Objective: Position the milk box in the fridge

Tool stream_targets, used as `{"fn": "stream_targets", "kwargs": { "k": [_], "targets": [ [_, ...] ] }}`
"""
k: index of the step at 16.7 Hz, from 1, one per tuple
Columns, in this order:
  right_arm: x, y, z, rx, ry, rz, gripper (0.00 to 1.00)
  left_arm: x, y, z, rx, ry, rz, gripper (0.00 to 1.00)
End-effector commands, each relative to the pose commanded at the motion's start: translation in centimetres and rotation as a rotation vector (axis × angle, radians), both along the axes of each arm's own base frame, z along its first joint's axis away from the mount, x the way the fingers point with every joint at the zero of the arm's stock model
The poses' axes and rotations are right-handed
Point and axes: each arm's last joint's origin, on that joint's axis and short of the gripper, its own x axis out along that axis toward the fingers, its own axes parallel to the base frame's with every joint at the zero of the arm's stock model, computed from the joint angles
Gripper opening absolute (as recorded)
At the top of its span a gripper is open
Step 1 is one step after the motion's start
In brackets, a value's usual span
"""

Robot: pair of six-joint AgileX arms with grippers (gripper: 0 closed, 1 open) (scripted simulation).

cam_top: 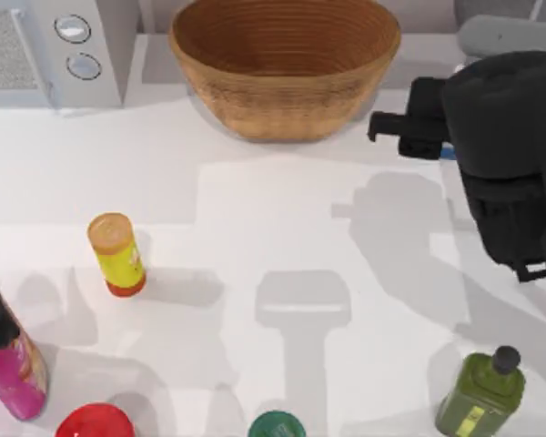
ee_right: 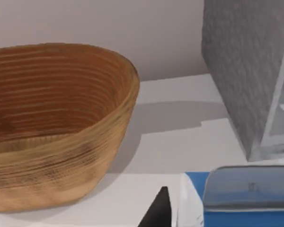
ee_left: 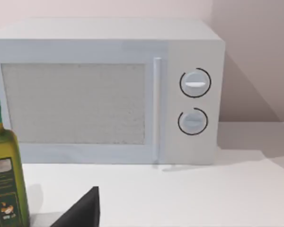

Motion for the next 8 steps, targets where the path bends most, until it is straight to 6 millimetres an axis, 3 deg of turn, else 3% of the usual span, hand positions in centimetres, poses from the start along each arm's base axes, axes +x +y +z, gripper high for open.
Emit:
{"fn": "stream_targets", "kwargs": {
  "k": [4, 8],
  "targets": [
    [-4.1, -10.2, 0.4, 0.039, -0.079, -0.008, 0.0, 0.0, 0.0, 0.0, 0.0, 0.0, 0.0, 1.0],
    [-9.0, -15.9, -2.7, 0.032, -0.205, 0.02, 0.0, 0.0, 0.0, 0.0, 0.0, 0.0, 0.0, 1.0]
  ]
}}
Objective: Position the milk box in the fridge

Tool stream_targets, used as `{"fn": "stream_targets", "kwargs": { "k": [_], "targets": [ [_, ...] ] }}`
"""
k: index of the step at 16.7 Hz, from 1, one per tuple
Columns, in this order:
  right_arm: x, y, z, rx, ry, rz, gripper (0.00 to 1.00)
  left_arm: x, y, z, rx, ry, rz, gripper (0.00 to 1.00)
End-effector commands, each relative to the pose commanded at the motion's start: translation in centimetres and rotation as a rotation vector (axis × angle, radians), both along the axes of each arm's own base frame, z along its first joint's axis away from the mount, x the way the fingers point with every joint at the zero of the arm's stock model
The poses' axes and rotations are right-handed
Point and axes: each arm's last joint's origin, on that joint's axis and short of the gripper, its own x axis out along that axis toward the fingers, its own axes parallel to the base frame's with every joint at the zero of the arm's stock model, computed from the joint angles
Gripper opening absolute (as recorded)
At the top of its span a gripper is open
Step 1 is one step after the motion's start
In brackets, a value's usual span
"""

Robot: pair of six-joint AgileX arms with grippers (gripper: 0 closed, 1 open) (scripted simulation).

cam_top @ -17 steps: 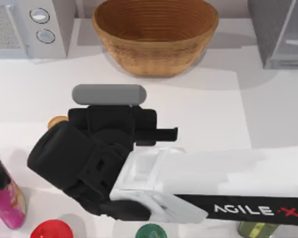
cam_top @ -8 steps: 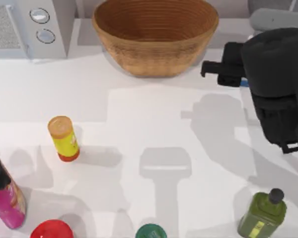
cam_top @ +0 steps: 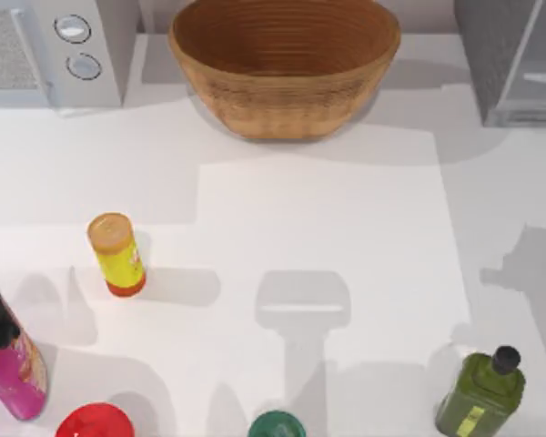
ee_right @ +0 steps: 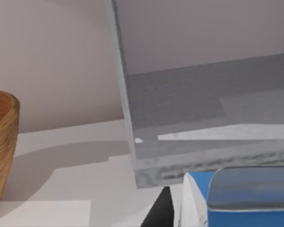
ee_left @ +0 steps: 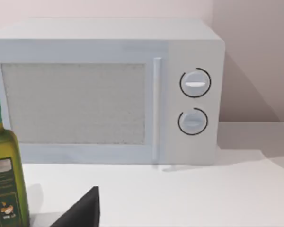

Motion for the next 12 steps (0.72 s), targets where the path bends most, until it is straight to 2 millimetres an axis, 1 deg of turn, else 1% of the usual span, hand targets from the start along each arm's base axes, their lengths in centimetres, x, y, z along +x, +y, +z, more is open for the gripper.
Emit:
{"fn": "stream_targets", "kwargs": {
  "k": [3, 5, 7, 9, 12],
  "targets": [
    [-2.1, -1.9, -3.4, -0.045, -0.081, 0.029, 0.0, 0.0, 0.0, 0.0, 0.0, 0.0, 0.0, 1.0],
    [-2.7, -2.4, -5.4, -0.081, -0.112, 0.051, 0.0, 0.0, 0.0, 0.0, 0.0, 0.0, 0.0, 1.0],
    [-2.9, -2.8, -6.9, -0.109, -0.127, 0.072, 0.0, 0.0, 0.0, 0.0, 0.0, 0.0, 0.0, 1.0],
    [-2.9, -2.9, -7.6, -0.122, -0.132, 0.083, 0.0, 0.0, 0.0, 0.0, 0.0, 0.0, 0.0, 1.0],
    [-2.9, -2.9, -7.6, -0.122, -0.132, 0.083, 0.0, 0.0, 0.0, 0.0, 0.0, 0.0, 0.0, 1.0]
  ]
}}
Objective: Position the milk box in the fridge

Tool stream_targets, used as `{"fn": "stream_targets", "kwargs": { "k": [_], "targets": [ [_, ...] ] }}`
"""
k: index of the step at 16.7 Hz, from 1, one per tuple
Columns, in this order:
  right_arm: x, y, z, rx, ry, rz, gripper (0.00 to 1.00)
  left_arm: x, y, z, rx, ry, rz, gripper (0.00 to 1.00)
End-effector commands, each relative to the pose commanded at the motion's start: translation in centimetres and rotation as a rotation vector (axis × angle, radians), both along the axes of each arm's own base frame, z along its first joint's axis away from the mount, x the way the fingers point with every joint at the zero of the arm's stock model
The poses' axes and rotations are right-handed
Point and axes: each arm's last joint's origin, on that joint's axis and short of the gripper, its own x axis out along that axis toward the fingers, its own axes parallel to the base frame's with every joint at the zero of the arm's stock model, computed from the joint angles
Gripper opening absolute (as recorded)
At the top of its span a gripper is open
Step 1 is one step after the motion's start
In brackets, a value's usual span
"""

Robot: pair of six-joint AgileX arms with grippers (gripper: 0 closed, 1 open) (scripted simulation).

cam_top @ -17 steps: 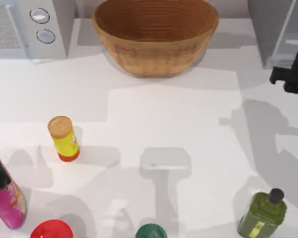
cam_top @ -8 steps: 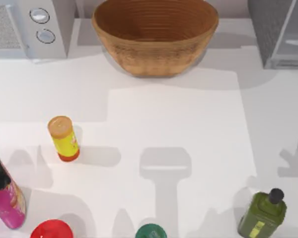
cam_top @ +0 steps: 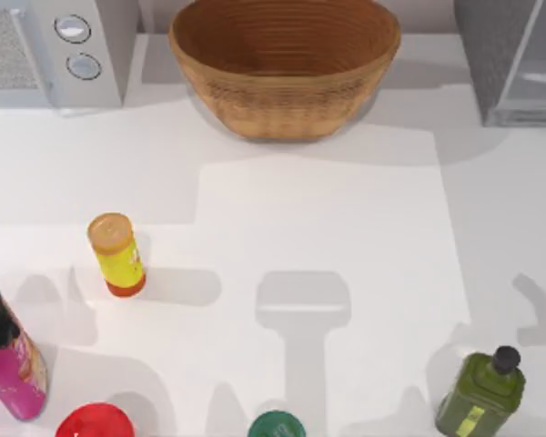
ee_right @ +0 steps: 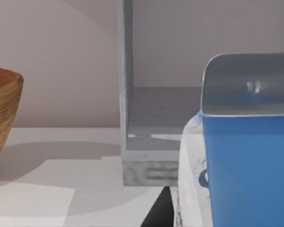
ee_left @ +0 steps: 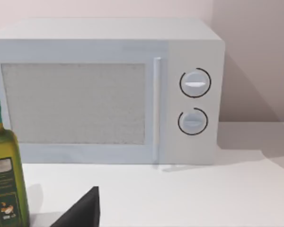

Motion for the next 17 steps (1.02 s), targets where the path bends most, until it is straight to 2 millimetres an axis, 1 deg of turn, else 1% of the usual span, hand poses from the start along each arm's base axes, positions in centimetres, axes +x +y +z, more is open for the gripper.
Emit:
{"fn": "stream_targets", "kwargs": {
  "k": [1, 2, 5, 8, 10, 12, 13, 15, 17],
  "targets": [
    [0.0, 0.0, 0.0, 0.0, 0.0, 0.0, 0.0, 0.0, 0.0, 0.0, 0.0, 0.0, 0.0, 1.0],
    [-0.1, 0.0, 0.5, 0.003, -0.015, 0.004, 0.0, 0.0, 0.0, 0.0, 0.0, 0.0, 0.0, 1.0],
    [0.0, 0.0, 1.1, 0.003, -0.024, -0.001, 0.0, 0.0, 0.0, 0.0, 0.0, 0.0, 0.0, 1.0],
    [0.6, -0.3, 3.1, -0.002, -0.046, -0.021, 0.0, 0.0, 0.0, 0.0, 0.0, 0.0, 0.0, 1.0],
    [1.7, -0.7, 4.8, -0.008, -0.052, -0.042, 0.0, 0.0, 0.0, 0.0, 0.0, 0.0, 0.0, 1.0],
    [3.5, -1.2, 6.5, -0.015, -0.047, -0.064, 0.0, 0.0, 0.0, 0.0, 0.0, 0.0, 0.0, 1.0],
    [4.8, -1.6, 7.3, -0.017, -0.04, -0.074, 0.0, 0.0, 0.0, 0.0, 0.0, 0.0, 0.0, 1.0],
    [7.9, -2.5, 8.3, -0.021, -0.022, -0.09, 0.0, 0.0, 0.0, 0.0, 0.0, 0.0, 0.0, 1.0],
    [11.7, -3.7, 8.5, -0.022, 0.0, -0.096, 0.0, 0.0, 0.0, 0.0, 0.0, 0.0, 0.0, 1.0]
  ]
}}
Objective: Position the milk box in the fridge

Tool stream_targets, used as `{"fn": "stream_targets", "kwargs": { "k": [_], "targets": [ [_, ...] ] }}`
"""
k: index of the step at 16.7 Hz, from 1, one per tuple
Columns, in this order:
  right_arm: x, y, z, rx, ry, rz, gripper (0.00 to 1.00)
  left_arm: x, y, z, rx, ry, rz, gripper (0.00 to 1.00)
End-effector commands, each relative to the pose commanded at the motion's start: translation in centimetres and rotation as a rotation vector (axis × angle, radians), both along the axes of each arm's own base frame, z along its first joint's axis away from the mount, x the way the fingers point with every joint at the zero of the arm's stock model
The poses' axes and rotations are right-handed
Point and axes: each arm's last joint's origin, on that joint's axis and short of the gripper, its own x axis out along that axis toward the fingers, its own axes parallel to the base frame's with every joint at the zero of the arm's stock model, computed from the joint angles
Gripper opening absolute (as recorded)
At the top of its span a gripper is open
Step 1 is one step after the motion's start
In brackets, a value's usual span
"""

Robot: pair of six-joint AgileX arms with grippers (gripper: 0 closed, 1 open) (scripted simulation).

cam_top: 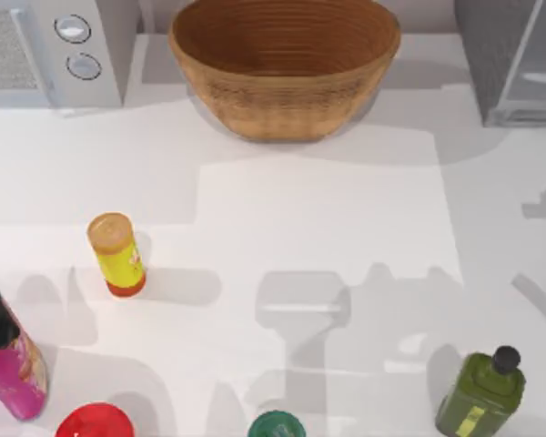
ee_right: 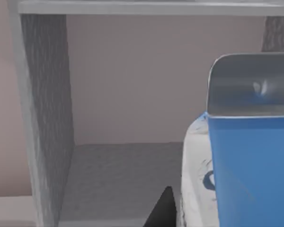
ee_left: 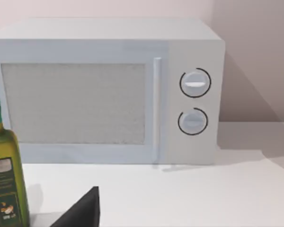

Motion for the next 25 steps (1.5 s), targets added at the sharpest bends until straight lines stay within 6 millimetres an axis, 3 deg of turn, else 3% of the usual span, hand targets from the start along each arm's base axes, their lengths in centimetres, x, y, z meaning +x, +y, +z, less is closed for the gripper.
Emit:
{"fn": "stream_targets", "kwargs": {
  "k": [3, 6, 10, 15, 21, 25],
  "targets": [
    [6.1, -2.0, -1.7, 0.007, 0.028, 0.01, 0.0, 0.0, 0.0, 0.0, 0.0, 0.0, 0.0, 1.0],
    [11.5, -3.9, -5.2, 0.017, 0.04, 0.038, 0.0, 0.0, 0.0, 0.0, 0.0, 0.0, 0.0, 1.0],
    [16.1, -5.6, -10.2, 0.025, 0.021, 0.077, 0.0, 0.0, 0.0, 0.0, 0.0, 0.0, 0.0, 1.0],
    [18.1, -6.5, -13.0, 0.024, -0.015, 0.1, 0.0, 0.0, 0.0, 0.0, 0.0, 0.0, 0.0, 1.0],
    [18.1, -6.3, -13.1, 0.028, -0.009, 0.104, 0.0, 0.0, 0.0, 0.0, 0.0, 0.0, 0.0, 1.0],
    [20.2, -6.5, -12.8, 0.027, -0.012, 0.104, 0.0, 0.0, 0.0, 0.0, 0.0, 0.0, 0.0, 1.0]
  ]
}}
